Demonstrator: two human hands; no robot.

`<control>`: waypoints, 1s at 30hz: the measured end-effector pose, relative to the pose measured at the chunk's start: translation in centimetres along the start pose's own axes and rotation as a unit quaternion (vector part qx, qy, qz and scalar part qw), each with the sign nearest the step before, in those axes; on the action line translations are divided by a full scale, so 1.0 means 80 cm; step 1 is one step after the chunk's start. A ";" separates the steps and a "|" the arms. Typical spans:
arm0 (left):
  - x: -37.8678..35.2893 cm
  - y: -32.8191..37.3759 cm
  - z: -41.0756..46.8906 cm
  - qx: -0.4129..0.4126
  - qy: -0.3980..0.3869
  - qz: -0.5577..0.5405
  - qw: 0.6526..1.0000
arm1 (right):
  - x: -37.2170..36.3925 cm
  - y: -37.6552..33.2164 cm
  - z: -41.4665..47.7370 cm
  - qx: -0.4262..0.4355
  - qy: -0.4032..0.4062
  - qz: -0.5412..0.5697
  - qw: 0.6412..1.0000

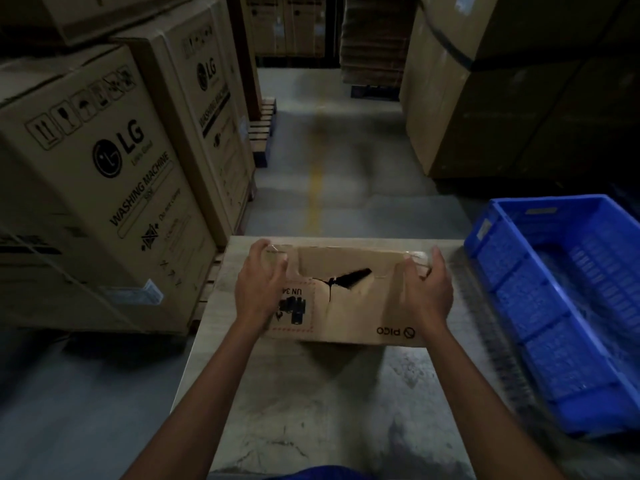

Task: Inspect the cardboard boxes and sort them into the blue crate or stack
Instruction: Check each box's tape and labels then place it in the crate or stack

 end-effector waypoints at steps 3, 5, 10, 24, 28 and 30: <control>0.004 0.000 0.000 0.030 0.036 -0.064 0.997 | -0.002 0.000 -0.011 -0.005 0.007 0.033 0.999; 0.002 -0.012 -0.010 0.078 0.044 -0.070 0.994 | -0.008 0.010 -0.023 -0.013 0.003 0.035 0.999; 0.002 -0.065 -0.071 0.157 0.056 -0.065 0.984 | -0.021 0.054 -0.059 -0.053 -0.018 -0.001 0.998; 0.001 -0.068 -0.122 -0.154 -0.049 0.043 0.986 | -0.064 0.028 -0.127 0.230 -0.095 -0.056 0.967; -0.024 -0.067 -0.128 -0.200 -0.114 0.167 0.959 | -0.113 0.024 -0.185 0.363 -0.182 -0.164 0.899; -0.031 -0.071 -0.129 -0.208 -0.133 0.215 0.945 | -0.121 0.029 -0.195 0.392 -0.185 -0.221 0.874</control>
Point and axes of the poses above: each hand's wrist, its own z-axis towards the middle knuckle, its own x-axis out of the back of the hand, y = z × x, the point moved 6 cm from there along z, towards the middle knuckle, and after that the axes turned 14 degrees about y, right-handed, at the moved point
